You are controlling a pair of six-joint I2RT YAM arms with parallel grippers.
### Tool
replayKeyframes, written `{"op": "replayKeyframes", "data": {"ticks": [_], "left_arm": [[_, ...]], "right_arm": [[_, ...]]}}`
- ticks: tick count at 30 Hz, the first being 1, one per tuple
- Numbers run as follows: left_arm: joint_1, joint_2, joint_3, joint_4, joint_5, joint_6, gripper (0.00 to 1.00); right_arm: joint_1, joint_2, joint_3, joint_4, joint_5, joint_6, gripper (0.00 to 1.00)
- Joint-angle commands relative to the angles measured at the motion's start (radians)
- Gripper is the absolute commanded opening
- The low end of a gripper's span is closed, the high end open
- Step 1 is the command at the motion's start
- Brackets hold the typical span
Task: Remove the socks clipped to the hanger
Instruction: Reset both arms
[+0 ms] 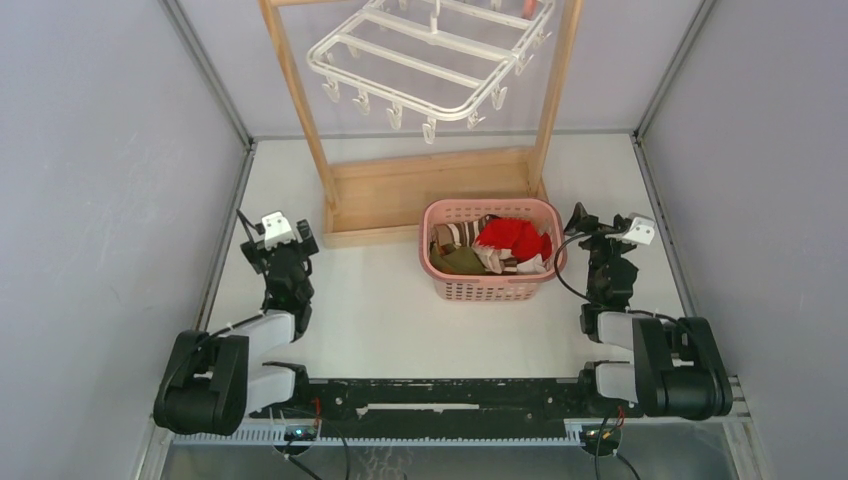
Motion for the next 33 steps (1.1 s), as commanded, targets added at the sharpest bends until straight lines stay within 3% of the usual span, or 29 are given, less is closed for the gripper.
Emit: {"op": "replayKeyframes", "data": {"ticks": [1, 5, 11, 15, 18, 33], "left_arm": [[0.007, 0.012, -0.022, 0.120, 0.004, 0.021, 1.00], [0.007, 0.015, -0.035, 0.150, 0.005, 0.022, 1.00], [0.008, 0.027, -0.071, 0.230, 0.031, 0.032, 1.00], [0.047, 0.042, -0.044, 0.172, 0.103, 0.008, 1.00], [0.061, 0.093, -0.071, 0.272, 0.176, 0.021, 1.00], [0.064, 0.079, -0.062, 0.238, 0.177, 0.012, 1.00]], "right_arm": [[0.006, 0.086, -0.072, 0.020, -0.068, -0.057, 1.00], [-0.016, 0.091, -0.069, 0.019, -0.156, -0.097, 1.00], [0.021, 0.090, 0.039, -0.196, -0.185, -0.143, 1.00], [0.023, 0.098, 0.056, -0.219, -0.150, -0.129, 1.00], [0.015, 0.101, 0.061, -0.224, -0.165, -0.125, 1.00], [0.014, 0.102, 0.064, -0.227, -0.169, -0.124, 1.00]]}}
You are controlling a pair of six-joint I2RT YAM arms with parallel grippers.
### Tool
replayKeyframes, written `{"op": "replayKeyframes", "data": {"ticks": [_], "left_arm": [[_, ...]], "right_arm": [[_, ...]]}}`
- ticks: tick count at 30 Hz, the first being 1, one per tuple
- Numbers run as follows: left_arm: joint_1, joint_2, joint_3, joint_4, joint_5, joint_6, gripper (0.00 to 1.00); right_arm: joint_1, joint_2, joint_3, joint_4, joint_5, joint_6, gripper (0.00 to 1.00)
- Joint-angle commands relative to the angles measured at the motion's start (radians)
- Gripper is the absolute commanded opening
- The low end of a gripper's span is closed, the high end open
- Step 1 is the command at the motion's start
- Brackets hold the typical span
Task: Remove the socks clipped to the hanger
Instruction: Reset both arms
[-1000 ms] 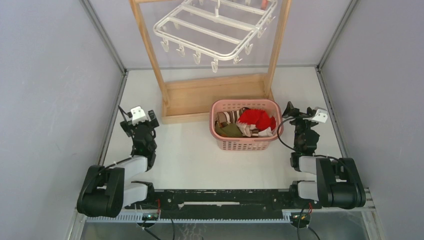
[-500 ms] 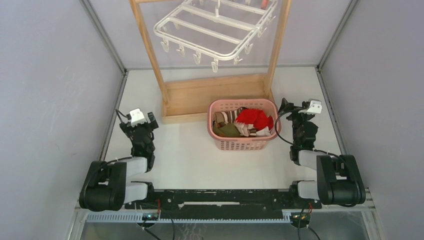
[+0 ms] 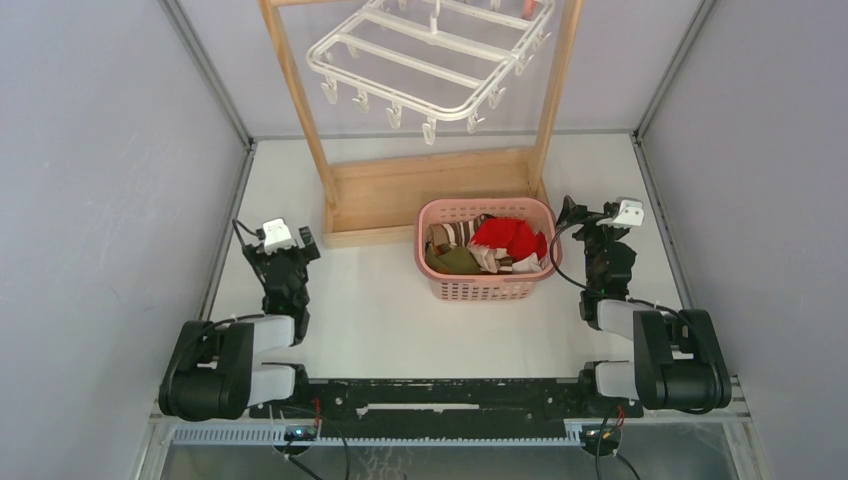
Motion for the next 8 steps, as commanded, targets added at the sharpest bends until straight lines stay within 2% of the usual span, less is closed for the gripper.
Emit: {"op": "replayKeyframes", "data": {"ticks": [1, 8], "left_arm": [[0.007, 0.000, 0.004, 0.058, 0.017, 0.003, 1.00], [0.008, 0.001, 0.005, 0.058, 0.017, 0.004, 1.00]], "right_arm": [[0.008, 0.034, -0.024, -0.193, -0.050, -0.074, 1.00], [0.008, 0.037, -0.019, -0.201, -0.053, -0.076, 0.99]]}}
